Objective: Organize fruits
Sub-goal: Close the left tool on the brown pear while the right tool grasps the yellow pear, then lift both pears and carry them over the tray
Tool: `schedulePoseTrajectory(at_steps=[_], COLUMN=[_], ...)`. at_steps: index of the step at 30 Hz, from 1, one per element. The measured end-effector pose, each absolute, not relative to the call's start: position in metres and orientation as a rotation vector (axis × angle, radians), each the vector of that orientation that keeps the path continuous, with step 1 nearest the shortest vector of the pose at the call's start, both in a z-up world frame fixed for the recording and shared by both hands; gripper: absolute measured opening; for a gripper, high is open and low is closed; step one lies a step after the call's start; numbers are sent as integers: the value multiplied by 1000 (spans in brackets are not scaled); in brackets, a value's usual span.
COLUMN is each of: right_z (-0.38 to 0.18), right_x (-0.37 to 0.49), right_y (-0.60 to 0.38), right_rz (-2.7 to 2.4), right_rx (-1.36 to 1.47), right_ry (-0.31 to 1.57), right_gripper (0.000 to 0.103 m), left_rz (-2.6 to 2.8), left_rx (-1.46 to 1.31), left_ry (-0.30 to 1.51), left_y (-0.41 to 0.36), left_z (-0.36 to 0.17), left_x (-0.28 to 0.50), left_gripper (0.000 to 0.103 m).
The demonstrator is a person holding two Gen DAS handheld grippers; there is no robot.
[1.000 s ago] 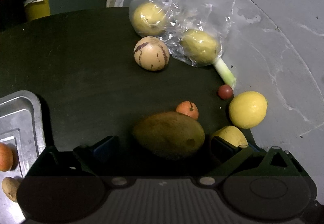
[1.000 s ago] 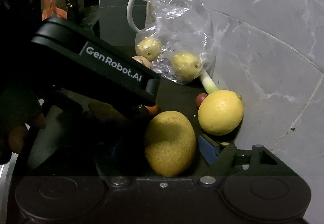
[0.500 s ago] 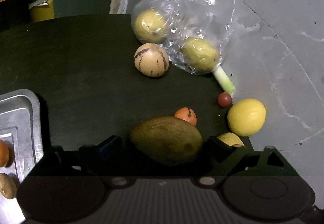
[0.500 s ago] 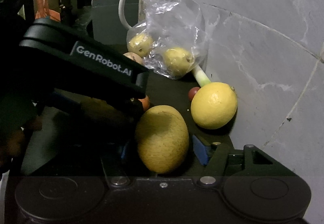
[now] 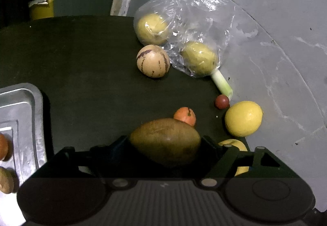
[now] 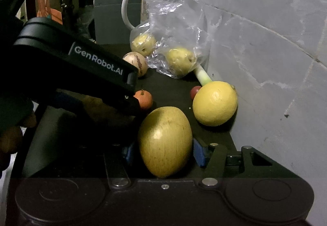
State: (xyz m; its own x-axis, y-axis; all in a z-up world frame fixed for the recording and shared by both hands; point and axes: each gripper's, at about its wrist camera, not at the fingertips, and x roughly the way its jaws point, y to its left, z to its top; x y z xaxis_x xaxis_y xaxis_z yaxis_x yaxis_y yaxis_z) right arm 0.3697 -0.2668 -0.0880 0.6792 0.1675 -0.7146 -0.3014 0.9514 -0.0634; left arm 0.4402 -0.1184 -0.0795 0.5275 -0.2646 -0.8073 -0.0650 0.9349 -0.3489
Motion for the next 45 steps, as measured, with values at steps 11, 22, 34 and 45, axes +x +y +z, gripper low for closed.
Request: schedulePoseTrajectory(at_steps=[11, 22, 34, 45], right_z=[-82, -75, -60, -55], right_x=[333, 278, 192, 164], right_y=[-266, -275, -295, -297], right_rz=[239, 195, 135, 125], right_rx=[-172, -158, -165, -172], right_ry=[805, 828, 923, 965], right_gripper=[56, 56, 56, 56], left_rz=[-141, -200, -331, -475], left_rx=[-349, -326, -215, -101], left_ry=[1037, 1072, 1117, 1165], left_y=[-114, -117, -128, -123], left_z=[-74, -69, -62, -59], left_x=[409, 369, 294, 223], left_gripper=[80, 80, 79, 79])
